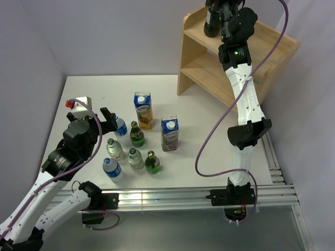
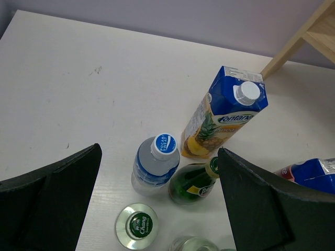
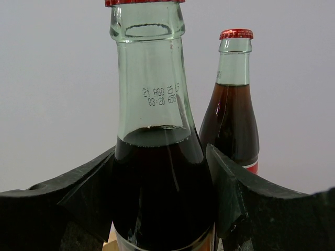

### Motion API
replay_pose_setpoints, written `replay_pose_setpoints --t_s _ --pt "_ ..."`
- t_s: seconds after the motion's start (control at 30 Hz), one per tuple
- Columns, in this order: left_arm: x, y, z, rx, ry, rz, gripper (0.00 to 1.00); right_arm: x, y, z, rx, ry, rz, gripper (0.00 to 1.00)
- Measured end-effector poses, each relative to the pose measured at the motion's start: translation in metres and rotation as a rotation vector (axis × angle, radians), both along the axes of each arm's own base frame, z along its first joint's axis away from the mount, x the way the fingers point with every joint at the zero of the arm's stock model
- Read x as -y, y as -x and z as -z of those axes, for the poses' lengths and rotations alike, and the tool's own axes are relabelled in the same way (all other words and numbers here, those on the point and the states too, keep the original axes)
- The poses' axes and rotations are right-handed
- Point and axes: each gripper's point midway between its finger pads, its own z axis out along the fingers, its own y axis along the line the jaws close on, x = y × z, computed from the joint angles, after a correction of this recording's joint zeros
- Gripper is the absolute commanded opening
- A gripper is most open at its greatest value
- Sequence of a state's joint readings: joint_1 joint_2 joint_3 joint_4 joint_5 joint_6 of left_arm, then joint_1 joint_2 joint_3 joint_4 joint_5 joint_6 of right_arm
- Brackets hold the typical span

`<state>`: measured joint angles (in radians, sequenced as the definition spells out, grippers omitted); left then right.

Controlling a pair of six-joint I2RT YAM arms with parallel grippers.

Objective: Place and organize the beverage onto the shelf
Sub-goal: Place the drink on the shelf.

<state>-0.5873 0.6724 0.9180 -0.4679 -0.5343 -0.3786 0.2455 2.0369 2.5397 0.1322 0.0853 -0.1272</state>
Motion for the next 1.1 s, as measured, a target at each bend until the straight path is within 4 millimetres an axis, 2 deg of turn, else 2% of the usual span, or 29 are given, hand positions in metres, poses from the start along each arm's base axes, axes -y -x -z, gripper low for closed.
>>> replay_pose_setpoints --t_s 0.27,0.63,0.83,1.1 --pt "0.004 -0.002 0.004 -0.016 -0.003 0.019 0.99 0.0 0.001 0.002 0.013 -0.007 -0.002 0.0" --pt "0.008 -0.006 0.01 -0.04 -0.007 0.036 1.0 0.0 0.0 0.002 0.018 -0.009 -0.003 0.24" --pt "0.008 -0.006 0.01 -0.042 -0.007 0.039 0.99 0.0 -0.003 0.002 0.027 -0.01 -0.005 0.32" --pt "0.01 -0.007 0.012 -0.046 -0.007 0.044 0.99 -0.002 -0.008 0.003 0.05 -0.002 -0.018 0.37"
